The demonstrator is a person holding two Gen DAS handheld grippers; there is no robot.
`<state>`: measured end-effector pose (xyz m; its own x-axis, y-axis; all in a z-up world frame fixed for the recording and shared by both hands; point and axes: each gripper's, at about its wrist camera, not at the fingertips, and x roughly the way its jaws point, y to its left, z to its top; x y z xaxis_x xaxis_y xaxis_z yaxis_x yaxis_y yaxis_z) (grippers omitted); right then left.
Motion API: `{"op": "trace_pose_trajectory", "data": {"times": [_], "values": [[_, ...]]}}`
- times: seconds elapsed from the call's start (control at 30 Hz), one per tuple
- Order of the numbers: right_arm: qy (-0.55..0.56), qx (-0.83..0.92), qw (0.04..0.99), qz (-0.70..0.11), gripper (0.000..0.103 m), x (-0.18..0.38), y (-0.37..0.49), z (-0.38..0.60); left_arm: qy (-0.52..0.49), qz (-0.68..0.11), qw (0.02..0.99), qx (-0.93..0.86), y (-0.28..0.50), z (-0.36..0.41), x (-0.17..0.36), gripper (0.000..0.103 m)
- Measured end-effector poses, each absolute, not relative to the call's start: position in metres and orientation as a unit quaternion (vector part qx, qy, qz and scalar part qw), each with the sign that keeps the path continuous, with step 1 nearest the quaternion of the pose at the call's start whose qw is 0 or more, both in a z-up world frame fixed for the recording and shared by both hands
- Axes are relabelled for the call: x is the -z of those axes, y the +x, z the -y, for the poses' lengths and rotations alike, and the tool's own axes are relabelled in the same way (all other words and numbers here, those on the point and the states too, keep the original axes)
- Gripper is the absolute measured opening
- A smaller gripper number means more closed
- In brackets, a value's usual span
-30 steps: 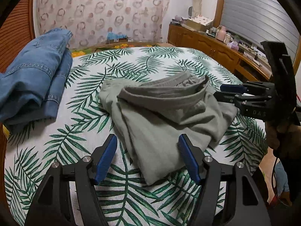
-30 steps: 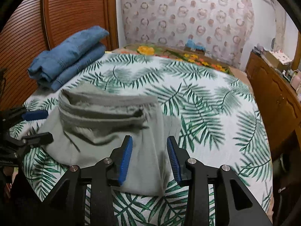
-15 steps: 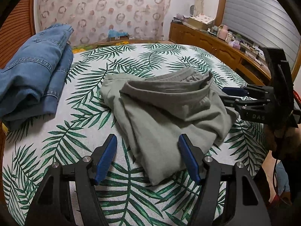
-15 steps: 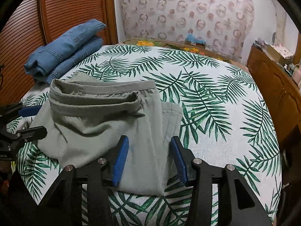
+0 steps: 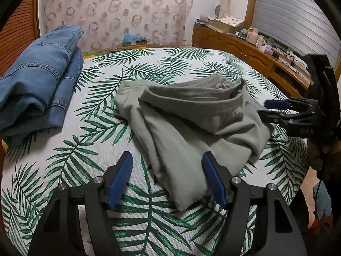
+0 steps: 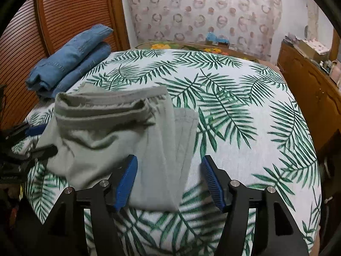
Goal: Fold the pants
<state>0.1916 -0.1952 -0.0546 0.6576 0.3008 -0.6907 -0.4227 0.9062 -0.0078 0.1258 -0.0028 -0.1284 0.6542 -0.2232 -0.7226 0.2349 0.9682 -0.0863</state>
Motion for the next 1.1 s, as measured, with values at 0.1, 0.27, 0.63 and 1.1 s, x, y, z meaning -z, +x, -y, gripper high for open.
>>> {"op": "trace_pose_trajectory", "data": {"times": [0.1,0.27,0.63,1.1], "values": [[-0.089,-0.209,0.907,-0.354,0.064,0.051,0.176,0.202,0.008,-0.396,0.91,0.126,0.126,0.002,0.128,0.069],[-0.103,-0.224,0.901,-0.356,0.056,0.052,0.156,0.207,0.01,-0.395,0.91,0.124,0.126,0.002,0.127,0.069],[-0.112,-0.232,0.901,-0.351,0.011,0.048,0.154,0.207,0.011,-0.394,0.91,0.124,0.126,0.003,0.128,0.069],[-0.089,-0.214,0.91,-0.343,0.01,0.044,0.152,0.214,0.008,-0.395,0.91,0.124,0.121,0.001,0.125,0.069]]}}
